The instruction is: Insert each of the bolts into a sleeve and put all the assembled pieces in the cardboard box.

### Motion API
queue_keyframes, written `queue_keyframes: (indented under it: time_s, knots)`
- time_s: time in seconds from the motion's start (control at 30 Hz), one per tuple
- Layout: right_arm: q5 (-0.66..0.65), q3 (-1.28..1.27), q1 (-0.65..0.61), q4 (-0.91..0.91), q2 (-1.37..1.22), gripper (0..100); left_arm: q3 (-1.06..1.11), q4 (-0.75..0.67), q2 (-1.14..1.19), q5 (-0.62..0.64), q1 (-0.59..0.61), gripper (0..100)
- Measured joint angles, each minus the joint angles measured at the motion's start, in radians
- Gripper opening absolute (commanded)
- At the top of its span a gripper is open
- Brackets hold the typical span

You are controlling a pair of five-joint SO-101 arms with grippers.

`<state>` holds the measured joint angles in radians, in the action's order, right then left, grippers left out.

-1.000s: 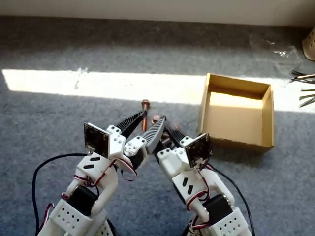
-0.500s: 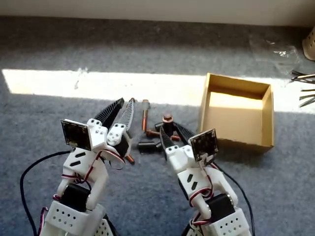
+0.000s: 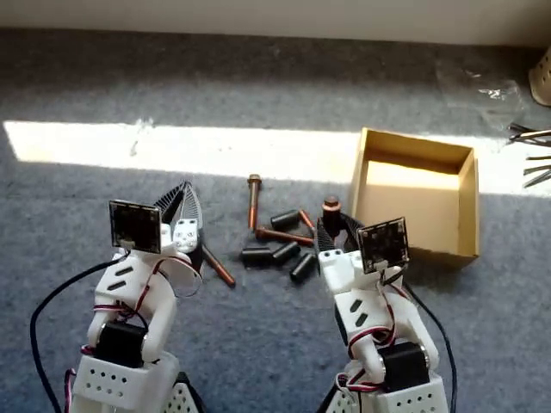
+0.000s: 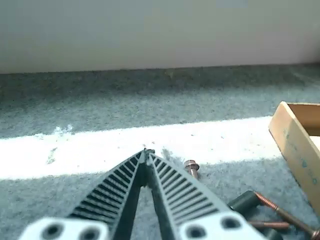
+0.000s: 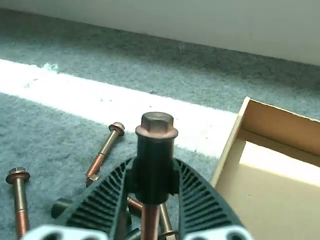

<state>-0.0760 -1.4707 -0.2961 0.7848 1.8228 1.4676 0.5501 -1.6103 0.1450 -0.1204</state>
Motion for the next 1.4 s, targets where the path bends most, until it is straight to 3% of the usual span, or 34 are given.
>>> queue_keyframes:
  time_s: [0.13,0.33,0.63,1.4]
  knots:
    - [-0.014,0.074,0.028,0.051,0.000,0.5,-0.055,0.160,0.000,-0.064,0.002,1]
    - [-0.080,0.219,0.068,0.130,-0.103,0.5,-0.078,0.206,0.000,-0.077,0.028,1]
    - [-0.089,0.525,0.187,0.144,-0.628,0.6,-0.051,0.206,-0.002,-0.075,0.213,1]
    - [-0.091,1.073,0.311,0.143,-1.751,0.7,-0.043,0.206,-0.002,-0.075,0.219,1]
